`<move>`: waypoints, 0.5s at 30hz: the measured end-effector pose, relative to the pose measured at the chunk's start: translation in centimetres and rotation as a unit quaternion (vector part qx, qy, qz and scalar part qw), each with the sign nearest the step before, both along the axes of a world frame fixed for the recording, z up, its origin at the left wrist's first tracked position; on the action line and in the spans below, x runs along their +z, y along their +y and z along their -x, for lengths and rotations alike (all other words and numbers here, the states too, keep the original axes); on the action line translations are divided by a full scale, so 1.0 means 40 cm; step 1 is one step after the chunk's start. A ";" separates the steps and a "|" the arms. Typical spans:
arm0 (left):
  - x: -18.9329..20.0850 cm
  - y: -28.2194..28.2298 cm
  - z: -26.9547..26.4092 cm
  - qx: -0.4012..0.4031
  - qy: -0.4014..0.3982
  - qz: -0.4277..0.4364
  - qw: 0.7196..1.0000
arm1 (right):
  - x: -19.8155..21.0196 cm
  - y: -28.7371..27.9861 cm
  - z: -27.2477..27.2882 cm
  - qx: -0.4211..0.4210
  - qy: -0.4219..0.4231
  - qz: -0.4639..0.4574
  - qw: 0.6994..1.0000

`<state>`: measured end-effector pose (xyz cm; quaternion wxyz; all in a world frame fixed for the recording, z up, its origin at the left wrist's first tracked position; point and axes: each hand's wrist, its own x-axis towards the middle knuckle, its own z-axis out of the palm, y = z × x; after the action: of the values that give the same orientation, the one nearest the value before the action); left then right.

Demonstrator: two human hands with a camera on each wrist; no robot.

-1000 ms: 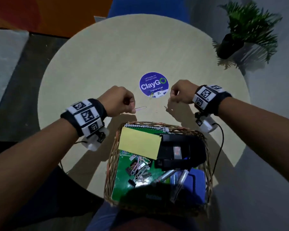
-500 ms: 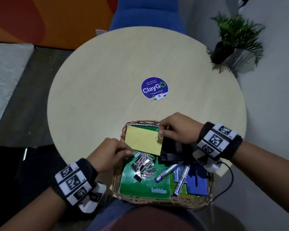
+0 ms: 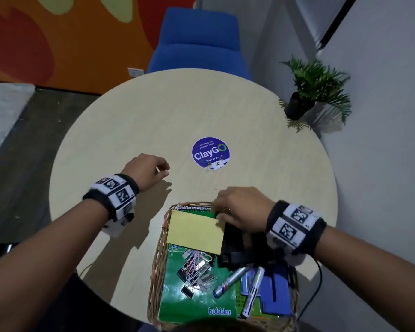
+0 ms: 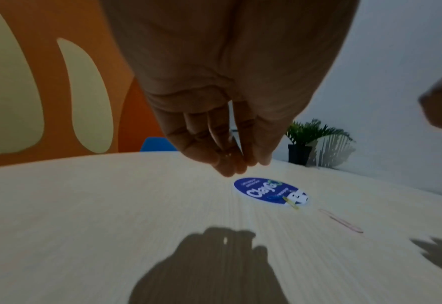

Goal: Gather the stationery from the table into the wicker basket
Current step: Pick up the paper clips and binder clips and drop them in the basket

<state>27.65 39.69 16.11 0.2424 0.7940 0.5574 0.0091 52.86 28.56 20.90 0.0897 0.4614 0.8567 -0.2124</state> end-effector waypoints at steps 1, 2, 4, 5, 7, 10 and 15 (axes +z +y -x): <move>-0.012 0.026 -0.025 -0.010 0.014 0.000 1.000 | -0.009 0.041 -0.026 -0.014 -0.019 -0.008 1.000; -0.027 0.052 -0.052 -0.017 0.025 0.002 1.000 | -0.021 0.083 -0.050 -0.020 -0.041 -0.012 0.999; -0.062 0.095 -0.103 -0.030 0.039 0.015 0.999 | -0.053 0.151 -0.084 -0.002 -0.080 -0.009 0.997; -0.082 0.115 -0.132 -0.036 0.040 0.024 0.998 | -0.073 0.182 -0.097 0.016 -0.095 -0.006 0.995; -0.119 0.147 -0.184 -0.052 0.039 0.034 0.997 | -0.112 0.229 -0.109 0.041 -0.108 -0.004 0.993; -0.166 0.179 -0.241 -0.071 0.026 0.043 0.996 | -0.172 0.269 -0.111 0.054 -0.107 0.003 0.993; -0.199 0.221 -0.295 -0.077 0.043 0.047 0.995 | -0.249 0.308 -0.105 0.060 -0.079 0.000 0.995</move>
<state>39.45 48.53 8.16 0.2554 0.8220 0.5041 -0.0698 57.04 40.89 10.92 0.1700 0.4246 0.8730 -0.1694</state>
